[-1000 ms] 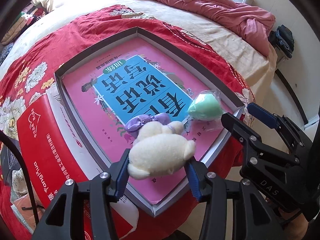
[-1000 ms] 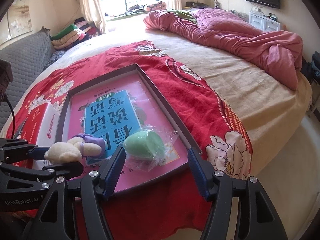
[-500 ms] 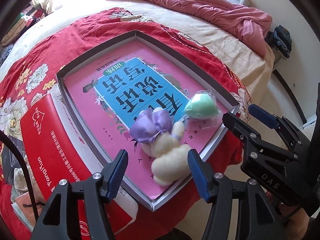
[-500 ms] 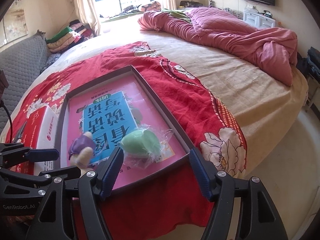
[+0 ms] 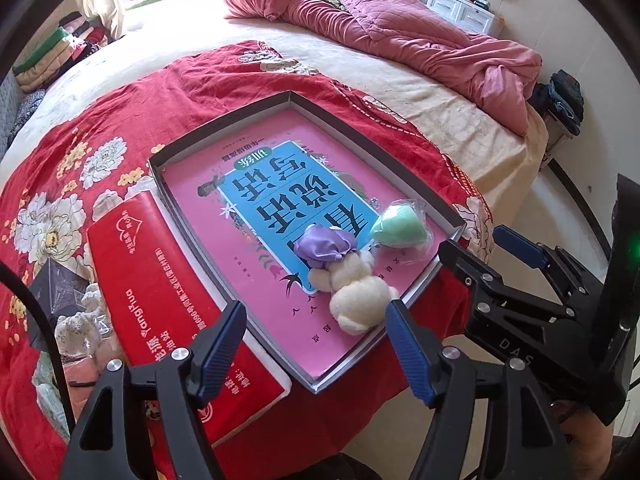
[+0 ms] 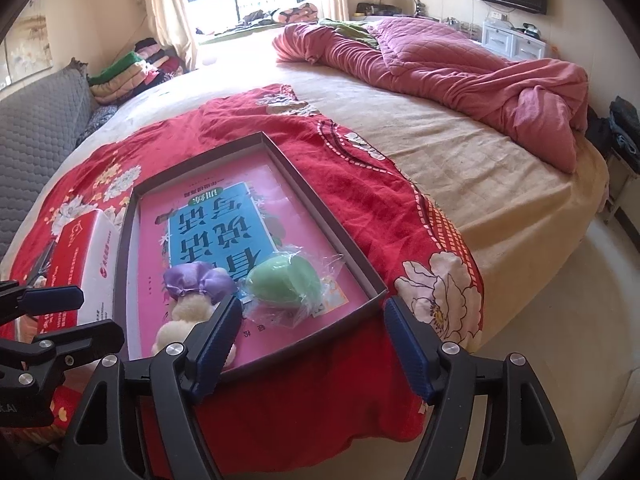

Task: Organize soft objects
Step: 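Lower the bear into the pink tray and open the left tool, then withdraw the left tool from the tray back toward the pile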

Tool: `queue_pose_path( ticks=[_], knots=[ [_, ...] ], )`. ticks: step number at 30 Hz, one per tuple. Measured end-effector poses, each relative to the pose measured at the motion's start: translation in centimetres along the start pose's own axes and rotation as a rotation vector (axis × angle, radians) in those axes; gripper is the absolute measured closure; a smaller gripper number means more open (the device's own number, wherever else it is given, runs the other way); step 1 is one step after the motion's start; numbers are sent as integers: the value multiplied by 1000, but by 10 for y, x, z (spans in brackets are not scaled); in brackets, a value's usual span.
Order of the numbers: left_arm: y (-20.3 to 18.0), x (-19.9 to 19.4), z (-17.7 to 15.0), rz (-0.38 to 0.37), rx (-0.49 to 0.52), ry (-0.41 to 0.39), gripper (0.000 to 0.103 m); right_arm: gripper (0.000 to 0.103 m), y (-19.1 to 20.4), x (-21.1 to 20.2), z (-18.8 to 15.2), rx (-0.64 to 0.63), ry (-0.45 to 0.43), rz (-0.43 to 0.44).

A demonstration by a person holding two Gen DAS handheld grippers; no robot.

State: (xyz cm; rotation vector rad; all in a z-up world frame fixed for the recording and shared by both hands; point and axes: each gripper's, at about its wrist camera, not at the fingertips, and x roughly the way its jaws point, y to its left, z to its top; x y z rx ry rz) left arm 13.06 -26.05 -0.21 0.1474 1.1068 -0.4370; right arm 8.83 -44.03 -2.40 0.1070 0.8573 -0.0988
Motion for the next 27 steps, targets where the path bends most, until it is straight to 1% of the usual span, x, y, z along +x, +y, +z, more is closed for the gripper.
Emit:
queue_pose_path(
  ticks=[10, 14, 19, 27],
  knots=[
    [13, -23, -17, 23, -37, -45, 28, 27, 14, -22, -2, -16, -37, -20],
    [21, -34, -24, 44, -54, -67, 27, 27, 23, -32, -1, -29, -59, -10],
    [36, -47, -33, 52, -81, -83, 27, 26, 39, -44, 0, -60, -79, -9],
    [59, -69, -47, 71, -131, -117, 27, 26, 71, -61, 4, -114, -104, 17]
  ],
)
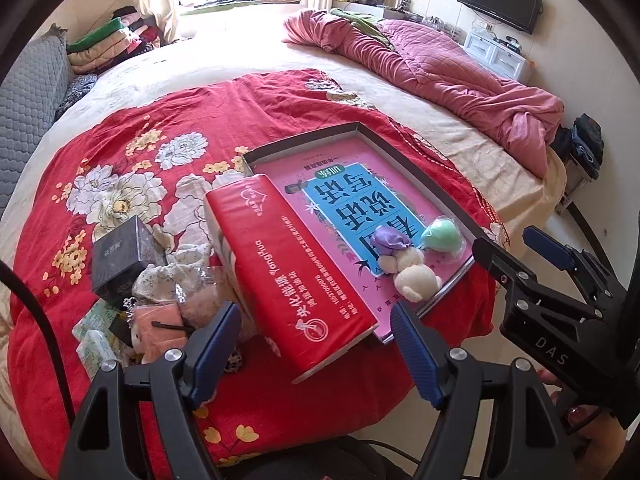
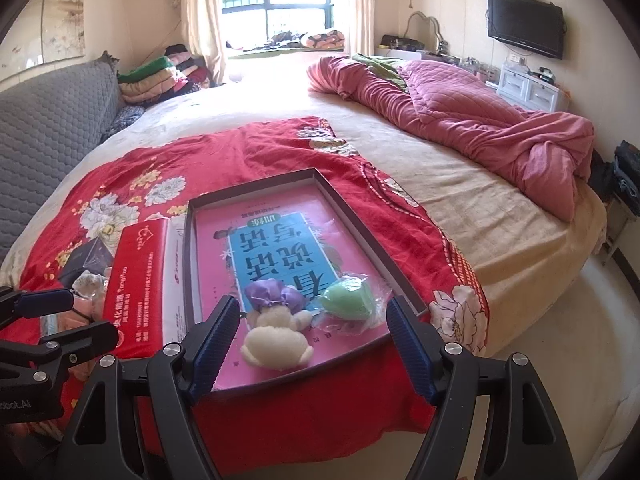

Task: Organize soft objects
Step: 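Withdraw the left tool from the tray back toward the pile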

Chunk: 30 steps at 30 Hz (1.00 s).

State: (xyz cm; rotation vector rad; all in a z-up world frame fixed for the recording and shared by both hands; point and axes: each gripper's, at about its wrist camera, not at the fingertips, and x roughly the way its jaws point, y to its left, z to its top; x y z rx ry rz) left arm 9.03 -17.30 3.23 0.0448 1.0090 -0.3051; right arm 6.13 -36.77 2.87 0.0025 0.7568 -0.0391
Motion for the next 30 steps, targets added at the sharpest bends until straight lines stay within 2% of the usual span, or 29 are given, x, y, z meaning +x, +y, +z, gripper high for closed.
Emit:
queue_pose_path(
  ticks=[12, 20, 30],
  knots=[
    [53, -32, -14, 21, -89, -32, 27, 26, 46, -23, 11, -72, -41, 46],
    [107, -53, -25, 76, -175, -48, 27, 26, 83, -38, 16, -124, -65, 108],
    [169, -71, -47, 135, -282, -49, 27, 26, 130, -46, 13, -170, -54, 196]
  ],
)
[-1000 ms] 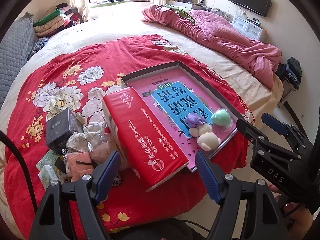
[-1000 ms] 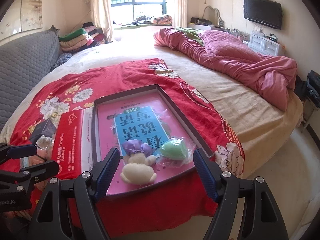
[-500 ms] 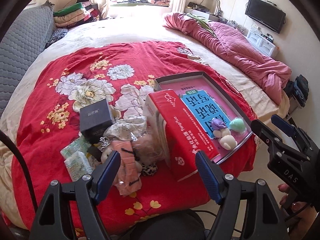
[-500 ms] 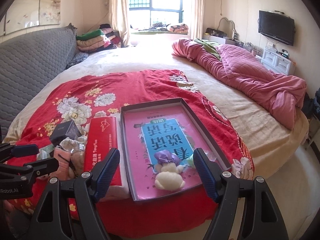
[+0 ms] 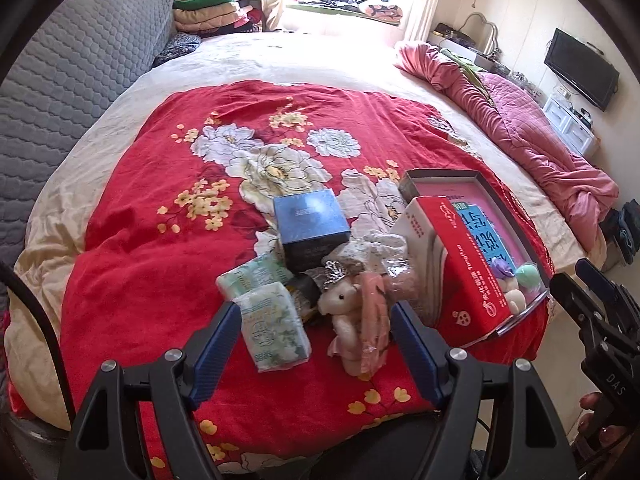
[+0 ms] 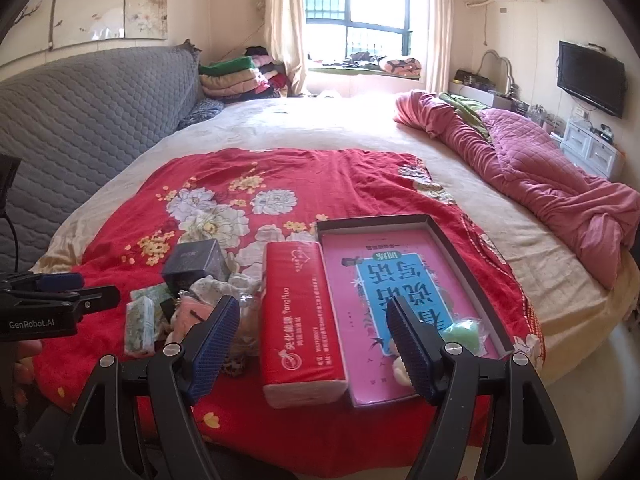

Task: Organize soft objects
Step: 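Withdraw the left tool from the tray back toward the pile, then close the left tool on the tissue pack while the right tool grasps the pink wrapped item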

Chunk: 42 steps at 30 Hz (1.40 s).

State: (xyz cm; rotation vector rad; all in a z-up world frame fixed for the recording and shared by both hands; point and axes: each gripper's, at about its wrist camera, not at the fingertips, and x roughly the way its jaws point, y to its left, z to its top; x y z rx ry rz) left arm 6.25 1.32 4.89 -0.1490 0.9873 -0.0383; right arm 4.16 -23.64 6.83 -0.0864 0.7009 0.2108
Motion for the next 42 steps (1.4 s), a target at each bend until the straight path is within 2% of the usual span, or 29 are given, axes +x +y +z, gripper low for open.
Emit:
queue_pose_path(
  ticks=[14, 23, 32, 42],
  knots=[
    [51, 6, -15, 23, -102, 33, 27, 26, 48, 12, -8, -13, 57, 123],
    [55, 31, -26, 21, -113, 88, 27, 26, 67, 32, -20, -27, 123, 166],
    [59, 59, -31, -5, -135, 141, 27, 26, 81, 71, -34, -21, 226, 196],
    [66, 84, -30, -31, -167, 188, 27, 26, 93, 120, -40, 8, 302, 223]
  ],
)
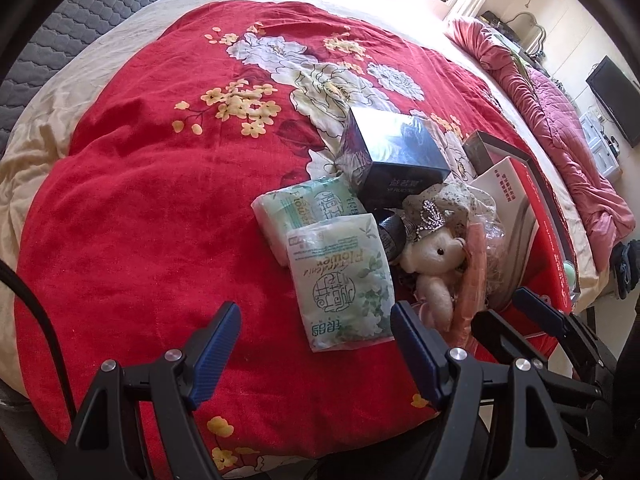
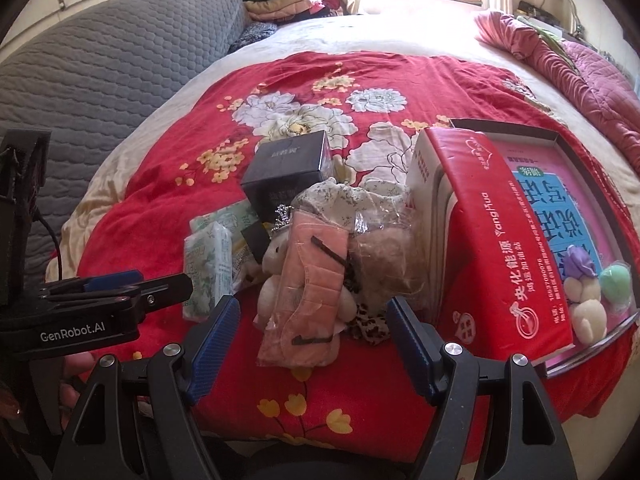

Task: Organize soft objects
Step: 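Close the left tool on the tissue pack while the right tool grasps the pink wrapped item, then carry the tissue pack and pink item toward the pink tray with both tools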

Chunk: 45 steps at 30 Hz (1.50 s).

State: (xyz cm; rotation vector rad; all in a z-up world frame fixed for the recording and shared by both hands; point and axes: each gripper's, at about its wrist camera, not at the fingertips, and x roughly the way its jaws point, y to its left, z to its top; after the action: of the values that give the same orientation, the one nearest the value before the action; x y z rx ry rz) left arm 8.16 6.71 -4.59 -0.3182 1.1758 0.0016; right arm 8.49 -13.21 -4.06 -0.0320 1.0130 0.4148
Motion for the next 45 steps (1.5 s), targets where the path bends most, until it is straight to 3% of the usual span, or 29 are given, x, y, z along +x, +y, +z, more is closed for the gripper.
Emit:
queue_pose_path(
  ticks=[13, 28, 30, 32, 33, 36, 38, 45],
  knots=[
    [-4, 22, 5, -14, -13, 40, 27, 58, -8, 31, 6, 43, 31, 59],
    [-7, 50, 6, -9, -55, 89, 27, 66, -18, 22, 3, 46, -6, 74],
    [-3, 52, 5, -28, -69, 87, 33, 67, -18, 21, 3, 46, -13, 79],
    [0, 52, 5, -67, -78, 86, 48, 71, -19, 23, 4, 45, -9, 71],
    [0, 52, 4, -97, -87, 86, 51, 72, -20, 24, 4, 48, 0, 72],
    [2, 50, 2, -127, -96, 81, 55, 75, -21, 23, 2, 66, -6, 108],
    [5, 46, 1, -148, -110, 71, 57, 84, -21, 21, 2, 62, -13, 109],
    [-4, 17, 1, -124, -40, 20, 57, 85, -25, 9, 3, 75, -49, 94]
  ],
)
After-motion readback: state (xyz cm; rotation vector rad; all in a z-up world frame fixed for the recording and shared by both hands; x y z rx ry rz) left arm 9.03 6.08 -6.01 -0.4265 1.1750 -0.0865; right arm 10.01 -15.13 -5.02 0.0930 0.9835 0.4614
